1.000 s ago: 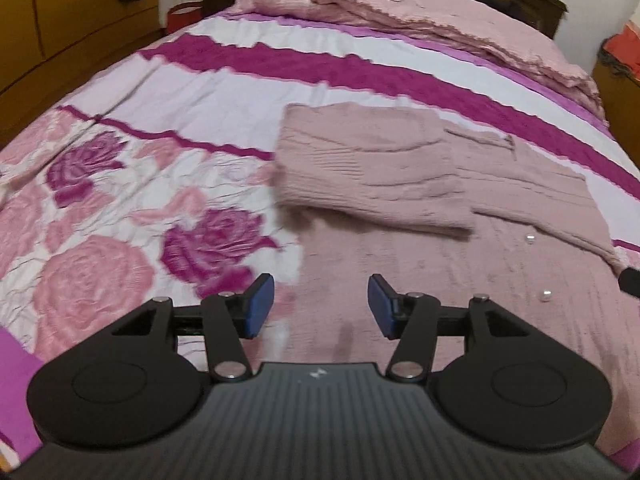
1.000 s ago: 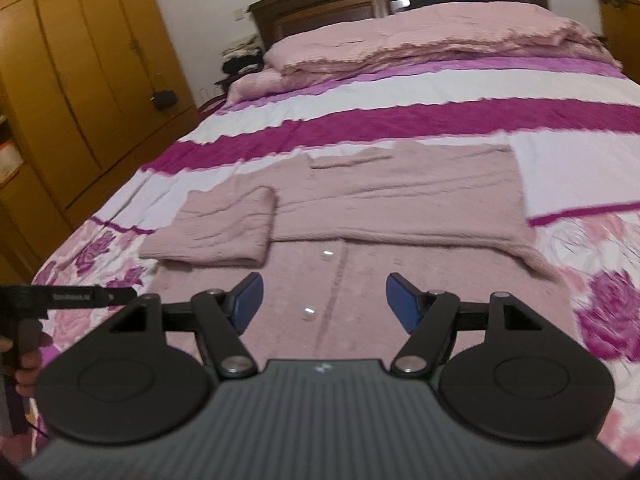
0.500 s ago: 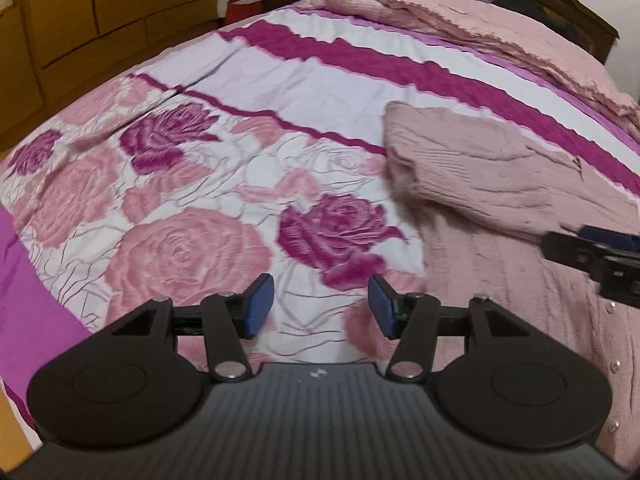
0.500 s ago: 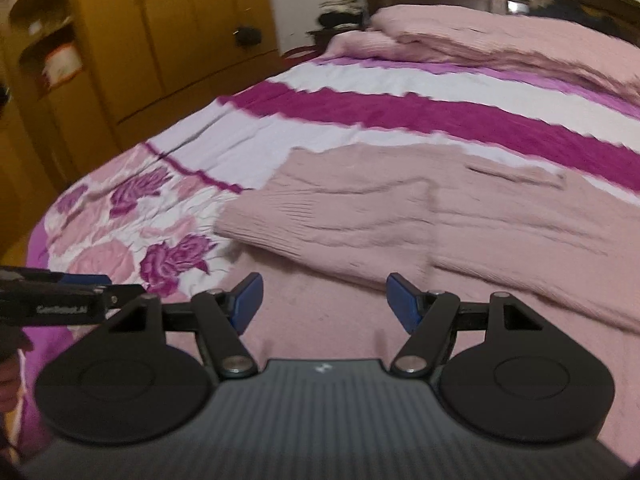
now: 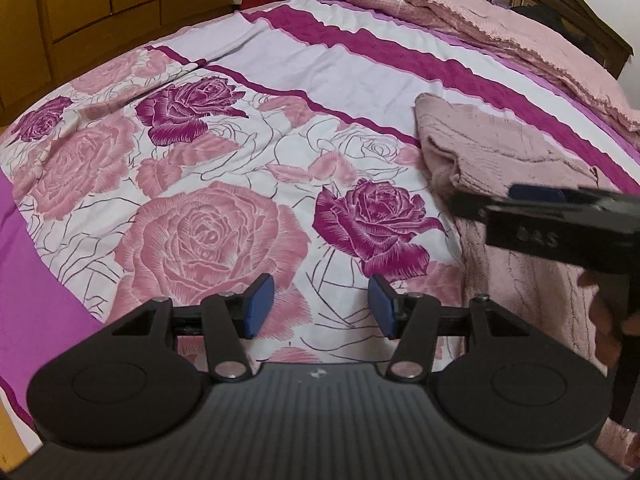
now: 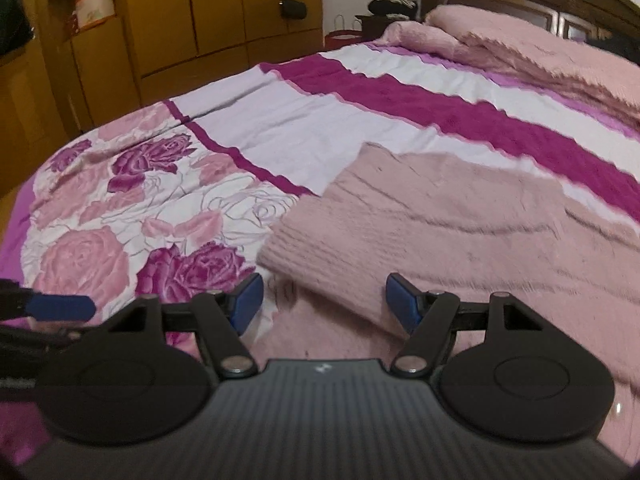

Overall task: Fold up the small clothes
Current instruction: 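Grasp the other cardigan side edge with the right gripper and lift it, then lay the side edge over the cardigan body with the right gripper and release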

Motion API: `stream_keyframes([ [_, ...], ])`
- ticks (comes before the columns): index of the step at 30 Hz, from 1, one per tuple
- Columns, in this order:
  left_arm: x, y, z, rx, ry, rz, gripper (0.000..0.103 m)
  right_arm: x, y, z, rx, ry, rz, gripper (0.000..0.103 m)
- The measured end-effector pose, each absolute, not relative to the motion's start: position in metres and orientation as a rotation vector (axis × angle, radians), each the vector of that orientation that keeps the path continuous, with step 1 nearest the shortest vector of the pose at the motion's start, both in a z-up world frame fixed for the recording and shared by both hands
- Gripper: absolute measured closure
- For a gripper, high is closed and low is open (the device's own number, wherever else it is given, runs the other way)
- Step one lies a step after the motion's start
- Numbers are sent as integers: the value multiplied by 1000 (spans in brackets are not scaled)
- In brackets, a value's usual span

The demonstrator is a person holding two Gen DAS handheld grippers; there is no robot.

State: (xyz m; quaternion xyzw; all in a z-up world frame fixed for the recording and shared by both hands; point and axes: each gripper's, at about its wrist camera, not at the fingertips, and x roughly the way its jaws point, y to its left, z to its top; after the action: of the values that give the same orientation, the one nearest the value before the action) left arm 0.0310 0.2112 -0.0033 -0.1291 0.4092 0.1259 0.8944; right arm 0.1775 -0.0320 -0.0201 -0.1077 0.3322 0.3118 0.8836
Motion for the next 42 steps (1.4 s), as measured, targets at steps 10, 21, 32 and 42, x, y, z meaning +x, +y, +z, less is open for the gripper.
stream_keyframes([
  [10,35,207,1,-259,840,246,43,192,-38,-5,-165,652,680,91],
  [21,57,178,28,-226,790,129,43,192,-84,55,-173,488,612,91],
  [32,103,131,33,-189,800,-19,43,207,-172,87,-94,448,424,92],
  [42,136,104,-7,-151,818,-38,43,208,-280,58,27,511,214,92],
])
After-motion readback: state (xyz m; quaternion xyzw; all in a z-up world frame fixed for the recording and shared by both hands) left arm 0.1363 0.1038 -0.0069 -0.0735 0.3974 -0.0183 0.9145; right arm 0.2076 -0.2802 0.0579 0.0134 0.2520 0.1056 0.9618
